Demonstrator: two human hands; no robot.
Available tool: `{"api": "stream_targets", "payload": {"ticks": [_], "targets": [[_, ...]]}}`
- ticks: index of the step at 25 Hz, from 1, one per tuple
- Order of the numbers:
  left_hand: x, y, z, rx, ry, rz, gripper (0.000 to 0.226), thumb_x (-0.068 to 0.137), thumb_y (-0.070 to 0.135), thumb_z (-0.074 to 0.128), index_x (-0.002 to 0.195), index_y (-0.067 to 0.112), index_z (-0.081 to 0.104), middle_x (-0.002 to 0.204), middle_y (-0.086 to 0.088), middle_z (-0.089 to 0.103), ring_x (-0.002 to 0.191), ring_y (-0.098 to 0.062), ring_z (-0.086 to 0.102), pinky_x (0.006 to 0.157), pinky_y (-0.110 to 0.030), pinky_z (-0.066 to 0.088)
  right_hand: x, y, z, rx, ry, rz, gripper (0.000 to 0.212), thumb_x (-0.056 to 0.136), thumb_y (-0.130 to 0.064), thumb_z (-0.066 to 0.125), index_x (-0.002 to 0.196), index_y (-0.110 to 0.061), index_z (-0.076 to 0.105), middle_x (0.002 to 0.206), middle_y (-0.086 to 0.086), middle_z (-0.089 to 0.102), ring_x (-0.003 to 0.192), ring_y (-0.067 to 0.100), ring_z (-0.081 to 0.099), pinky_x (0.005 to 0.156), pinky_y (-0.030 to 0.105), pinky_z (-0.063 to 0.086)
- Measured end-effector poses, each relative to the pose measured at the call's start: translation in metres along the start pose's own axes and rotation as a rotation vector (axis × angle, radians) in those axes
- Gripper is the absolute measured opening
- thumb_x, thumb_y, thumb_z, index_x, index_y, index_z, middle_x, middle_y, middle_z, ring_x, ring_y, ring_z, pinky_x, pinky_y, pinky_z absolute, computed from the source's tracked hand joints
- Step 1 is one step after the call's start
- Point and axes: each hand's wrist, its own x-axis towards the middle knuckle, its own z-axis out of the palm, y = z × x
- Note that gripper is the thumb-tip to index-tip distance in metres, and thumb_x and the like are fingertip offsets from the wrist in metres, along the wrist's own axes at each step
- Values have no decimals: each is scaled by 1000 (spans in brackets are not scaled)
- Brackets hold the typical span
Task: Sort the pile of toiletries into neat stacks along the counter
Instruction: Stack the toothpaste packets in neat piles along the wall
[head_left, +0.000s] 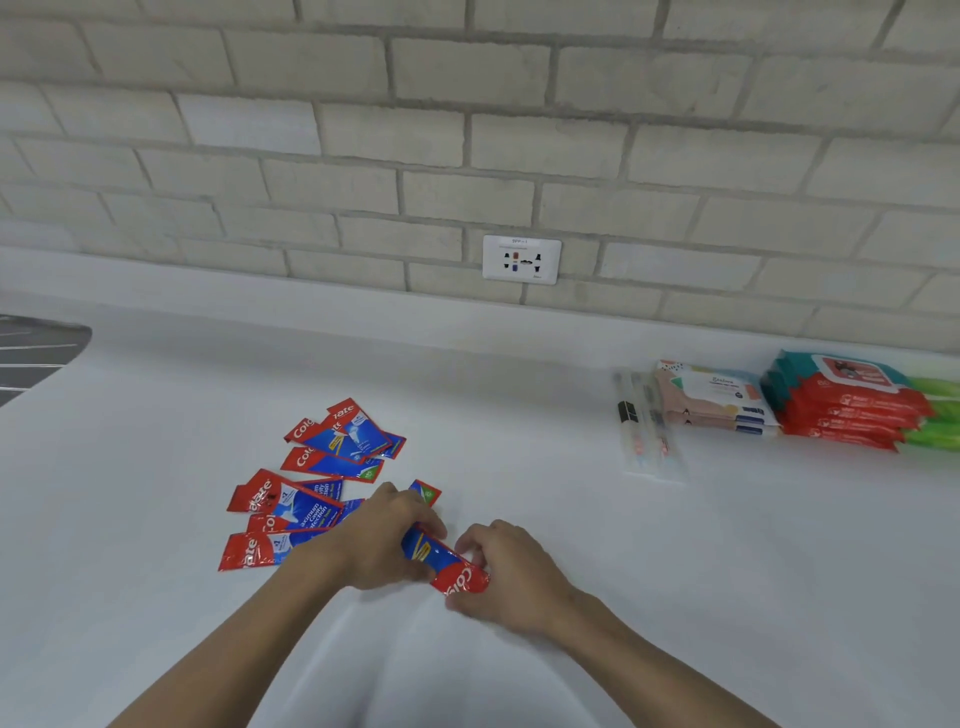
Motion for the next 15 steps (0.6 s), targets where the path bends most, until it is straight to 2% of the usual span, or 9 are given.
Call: {"api": "stream_targets", "payload": {"ticks": [3,5,8,11,13,15], "targets": [[2,3,-1,46,4,19,44,78,49,71,118,38,58,120,15,52,111,-7,36,95,-25,44,0,1,-2,185,15,55,37,69,-35,81,101,-22,66,88,-6,68,77,8,61,66,21,48],[4,4,-1,72,-2,30,40,79,51,69,116,39,59,116,14,55,107,-8,38,93,-28,44,-1,2,-9,243,14,64,21,74,-27,78,92,-20,70,80,-6,66,66,4,57,58,14,43],[7,12,-6,52,-18,75,30,84,45,65,112,37,63,110,12,61,101,-7,46,88,-25,46,-1,8,-21,311,19,77,13,82,-25,72,93,-18,71,81,-4,65,66,4,54,58,9,41],[14,21,-16,-148,-69,116,27,85,38,67,111,30,66,108,11,68,92,-5,62,82,-20,53,3,16,-33,361,54,73,13,87,-25,67,97,-18,71,88,-4,68,73,4,58,66,11,43],[19,25,-20,-355,-75,111,22,83,35,71,103,26,69,99,9,73,87,-7,68,81,-28,58,7,19,-39,475,134,54,12,88,-22,67,96,-16,72,89,-2,71,75,4,59,72,16,46],[22,30,-22,-532,-47,85,21,82,28,73,99,16,69,93,3,75,87,-13,71,79,-34,59,9,18,-42,659,208,77,11,88,-23,68,95,-16,71,89,0,71,75,6,60,71,21,47]]}}
